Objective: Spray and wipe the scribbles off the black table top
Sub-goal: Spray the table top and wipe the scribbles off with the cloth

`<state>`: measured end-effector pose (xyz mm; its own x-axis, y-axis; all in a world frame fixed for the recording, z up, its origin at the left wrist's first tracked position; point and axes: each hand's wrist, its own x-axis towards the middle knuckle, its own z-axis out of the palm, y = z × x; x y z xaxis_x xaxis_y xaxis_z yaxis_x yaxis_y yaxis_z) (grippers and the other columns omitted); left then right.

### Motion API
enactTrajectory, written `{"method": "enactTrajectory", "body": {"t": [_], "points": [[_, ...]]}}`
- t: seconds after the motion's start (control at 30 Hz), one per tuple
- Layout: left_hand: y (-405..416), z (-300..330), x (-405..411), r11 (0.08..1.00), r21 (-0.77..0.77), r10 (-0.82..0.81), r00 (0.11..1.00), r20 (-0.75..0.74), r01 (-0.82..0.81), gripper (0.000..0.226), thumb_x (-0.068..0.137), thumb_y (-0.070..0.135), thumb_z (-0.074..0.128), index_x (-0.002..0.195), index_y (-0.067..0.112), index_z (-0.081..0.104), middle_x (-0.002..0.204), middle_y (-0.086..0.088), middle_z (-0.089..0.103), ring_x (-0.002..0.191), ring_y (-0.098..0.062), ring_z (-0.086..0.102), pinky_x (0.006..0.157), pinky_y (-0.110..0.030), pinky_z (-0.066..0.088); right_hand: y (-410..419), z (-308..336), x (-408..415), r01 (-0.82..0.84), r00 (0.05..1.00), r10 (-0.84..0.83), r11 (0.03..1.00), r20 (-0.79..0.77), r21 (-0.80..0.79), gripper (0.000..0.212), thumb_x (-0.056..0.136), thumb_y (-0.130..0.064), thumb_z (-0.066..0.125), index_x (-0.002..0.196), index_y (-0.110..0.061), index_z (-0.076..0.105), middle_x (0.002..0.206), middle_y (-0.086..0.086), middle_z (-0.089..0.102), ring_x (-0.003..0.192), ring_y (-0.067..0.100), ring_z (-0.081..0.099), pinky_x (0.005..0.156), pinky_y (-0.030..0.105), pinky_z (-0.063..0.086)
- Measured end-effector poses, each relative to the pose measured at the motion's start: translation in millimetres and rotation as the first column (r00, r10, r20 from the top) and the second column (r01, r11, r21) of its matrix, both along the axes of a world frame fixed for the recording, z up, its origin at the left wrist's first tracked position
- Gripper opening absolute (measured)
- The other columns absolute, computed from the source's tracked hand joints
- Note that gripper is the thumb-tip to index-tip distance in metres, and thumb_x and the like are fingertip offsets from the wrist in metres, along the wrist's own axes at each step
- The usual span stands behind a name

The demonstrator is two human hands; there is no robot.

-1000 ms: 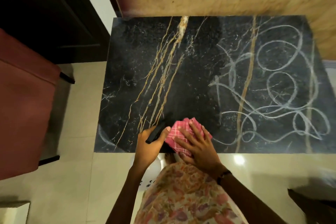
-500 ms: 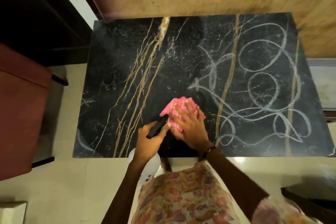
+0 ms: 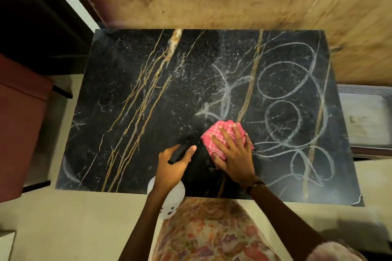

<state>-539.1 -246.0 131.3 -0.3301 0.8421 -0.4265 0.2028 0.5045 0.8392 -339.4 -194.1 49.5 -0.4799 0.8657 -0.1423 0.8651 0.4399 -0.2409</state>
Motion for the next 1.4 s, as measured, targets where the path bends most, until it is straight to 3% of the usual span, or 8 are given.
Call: {"method": "enactTrajectory", "body": {"t": [0.13,0.3,0.47,0.67,0.83,1.0,1.2,1.4], "points": [[9.4,-1.5,15.7,1.000,-0.016,0.019,1.000,0.008,-0.019,0.021,0.081,0.041,0.069,0.064,0.029,0.069,0.067,-0.012,0.069,0.059,-0.013,0.062,0.058,-0.040,0.051,-19.0,-10.0,-21.4,-0.209,0.976,0.209,0.978,-0.055,0.006,0.052,0.087,-0.053,0.049,0.136,-0.034,0.049,0.149,0.004,0.045,0.143,0.040,0.023,0.107,0.067,0.029],[21.6,-0.6,31.3,0.996,-0.033,0.081,0.997,-0.004,-0.081,0.021,0.079,0.043,0.070,0.061,0.032,0.069,0.067,-0.014,0.067,0.057,-0.012,0.058,0.058,-0.026,0.045,-62.3,-26.2,42.4,-0.466,0.883,0.470,0.880,-0.022,0.093,0.051,0.092,-0.059,0.036,0.140,-0.042,0.039,0.155,-0.001,0.035,0.147,0.034,0.016,0.112,0.062,0.018],[27.8,0.0,38.0,0.994,-0.020,0.111,0.994,0.013,-0.111,0.033,0.078,0.041,0.070,0.065,0.011,0.068,0.059,-0.015,0.063,0.047,-0.007,0.055,0.051,-0.017,0.044,-14.8,-21.2,96.7,-0.401,0.915,0.403,0.911,-0.007,0.099,0.057,0.086,-0.057,0.046,0.141,-0.042,0.039,0.153,-0.001,0.037,0.146,0.032,0.019,0.113,0.059,0.019],[42.8,-1.0,33.5,0.993,-0.009,0.118,0.993,-0.002,-0.118,0.037,0.079,0.040,0.071,0.061,0.008,0.063,0.062,-0.024,0.061,0.051,-0.013,0.054,0.051,-0.020,0.043,72.8,-5.6,12.5,-0.115,0.992,0.115,0.993,0.048,-0.006,0.061,0.088,-0.060,0.038,0.144,-0.035,0.038,0.157,0.003,0.030,0.146,0.039,0.017,0.110,0.065,0.025],[62.7,-0.6,24.4,0.998,-0.016,0.055,0.998,0.002,-0.055,0.031,0.083,0.031,0.069,0.070,0.003,0.066,0.047,-0.003,0.052,0.043,-0.009,0.047,0.046,-0.023,0.039,59.6,-8.1,-55.3,-0.243,0.970,0.243,0.970,-0.026,0.004,0.053,0.091,-0.051,0.035,0.131,-0.023,0.056,0.152,0.010,0.039,0.142,0.043,0.023,0.103,0.070,0.032],[87.7,-0.6,12.7,0.998,0.004,0.055,0.998,-0.010,-0.055,0.029,0.080,0.043,0.070,0.062,0.020,0.068,0.050,-0.003,0.057,0.050,-0.010,0.054,0.054,-0.015,0.043,29.2,-26.8,10.8,-0.440,0.898,0.440,0.891,0.031,0.108,0.063,0.087,-0.062,0.043,0.145,-0.041,0.031,0.157,-0.001,0.030,0.146,0.034,0.017,0.112,0.062,0.018],[119.5,-6.7,-2.6,1.000,0.024,0.012,0.998,-0.056,-0.011,0.034,0.080,0.045,0.067,0.061,0.018,0.064,0.065,-0.020,0.064,0.062,-0.030,0.060,0.059,-0.028,0.046,112.5,-12.1,35.1,-0.131,0.991,0.129,0.989,0.026,0.062,0.061,0.086,-0.060,0.041,0.141,-0.034,0.043,0.153,0.005,0.038,0.145,0.034,0.016,0.110,0.063,0.027],[156.7,-6.1,-11.2,0.998,0.057,0.017,0.998,-0.062,-0.014,0.034,0.081,0.042,0.068,0.058,0.019,0.062,0.053,-0.014,0.059,0.044,-0.013,0.050,0.047,-0.023,0.040,185.0,-8.3,-70.3,0.107,0.994,-0.106,0.994,0.022,-0.020,0.062,0.091,-0.057,0.041,0.147,-0.031,0.033,0.159,0.005,0.022,0.147,0.041,0.007,0.113,0.068,0.011]]}}
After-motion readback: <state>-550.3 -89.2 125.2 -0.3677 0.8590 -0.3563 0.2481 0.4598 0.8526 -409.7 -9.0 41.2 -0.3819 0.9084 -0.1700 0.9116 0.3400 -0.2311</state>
